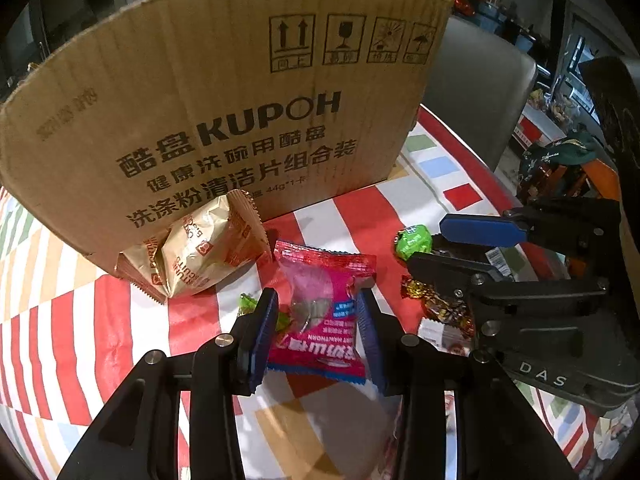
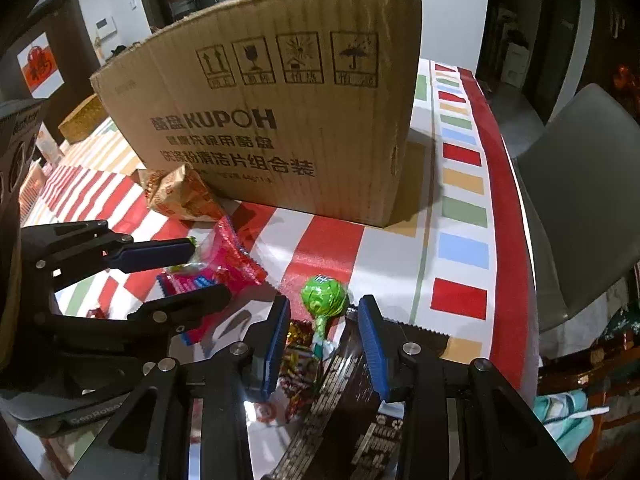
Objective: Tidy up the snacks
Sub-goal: 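Grasp the pink candy bag with the left tool while the right tool grasps another green lollipop, then carry both items over the box and open both tools to drop them, then move both tools back down toward the snacks in front of the box, then grasp the yellow-green candy packet with the left tool while the right tool grasps the wrapped chocolate candy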
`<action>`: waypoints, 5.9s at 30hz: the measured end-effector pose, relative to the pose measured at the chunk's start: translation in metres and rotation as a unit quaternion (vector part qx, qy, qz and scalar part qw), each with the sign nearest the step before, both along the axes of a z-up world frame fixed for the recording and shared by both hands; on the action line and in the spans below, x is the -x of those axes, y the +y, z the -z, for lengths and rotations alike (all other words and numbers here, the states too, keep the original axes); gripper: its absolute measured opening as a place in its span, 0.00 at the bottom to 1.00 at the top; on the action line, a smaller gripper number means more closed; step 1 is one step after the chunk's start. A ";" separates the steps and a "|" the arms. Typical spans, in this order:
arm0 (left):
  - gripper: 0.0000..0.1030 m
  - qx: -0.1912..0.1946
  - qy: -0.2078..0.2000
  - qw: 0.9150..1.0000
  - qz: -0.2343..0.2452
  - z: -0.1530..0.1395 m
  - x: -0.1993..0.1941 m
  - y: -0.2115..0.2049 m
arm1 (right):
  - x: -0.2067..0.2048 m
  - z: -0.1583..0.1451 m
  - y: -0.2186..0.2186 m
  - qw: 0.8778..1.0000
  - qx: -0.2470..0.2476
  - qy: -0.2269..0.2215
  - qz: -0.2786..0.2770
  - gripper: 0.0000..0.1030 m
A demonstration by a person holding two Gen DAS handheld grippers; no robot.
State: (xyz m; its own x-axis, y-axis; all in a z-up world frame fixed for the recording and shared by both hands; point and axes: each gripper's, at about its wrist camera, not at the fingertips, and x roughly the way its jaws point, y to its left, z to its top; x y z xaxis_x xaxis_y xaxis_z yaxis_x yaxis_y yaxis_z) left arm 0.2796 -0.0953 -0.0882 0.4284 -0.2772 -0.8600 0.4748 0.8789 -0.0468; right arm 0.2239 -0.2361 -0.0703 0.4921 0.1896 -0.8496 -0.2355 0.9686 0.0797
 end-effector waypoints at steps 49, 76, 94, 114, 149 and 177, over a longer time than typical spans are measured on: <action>0.32 0.065 -0.133 0.987 -0.065 -0.149 0.067 0.041 | 0.058 -0.131 0.012 0.986 -0.027 -0.167 0.001 0.26; 0.32 0.054 -0.166 0.981 -0.081 -0.201 -0.031 0.052 | -0.031 -0.195 0.023 0.981 -0.034 -0.190 0.007 0.26; 0.57 0.002 -0.156 0.981 -0.111 -0.180 -0.050 0.062 | -0.060 -0.176 0.028 0.986 0.019 -0.162 0.036 0.42; 0.61 -0.012 -0.186 0.979 -0.077 -0.159 0.048 0.058 | 0.033 -0.149 0.026 0.986 -0.022 -0.164 0.020 0.46; 0.61 -0.038 -0.043 0.997 -0.058 -0.023 0.052 0.055 | 0.042 -0.011 0.018 0.998 -0.026 -0.012 0.058 0.46; 0.42 -0.018 0.007 0.998 -0.062 0.011 -0.003 0.043 | 0.010 0.019 0.017 0.997 -0.032 0.029 0.069 0.28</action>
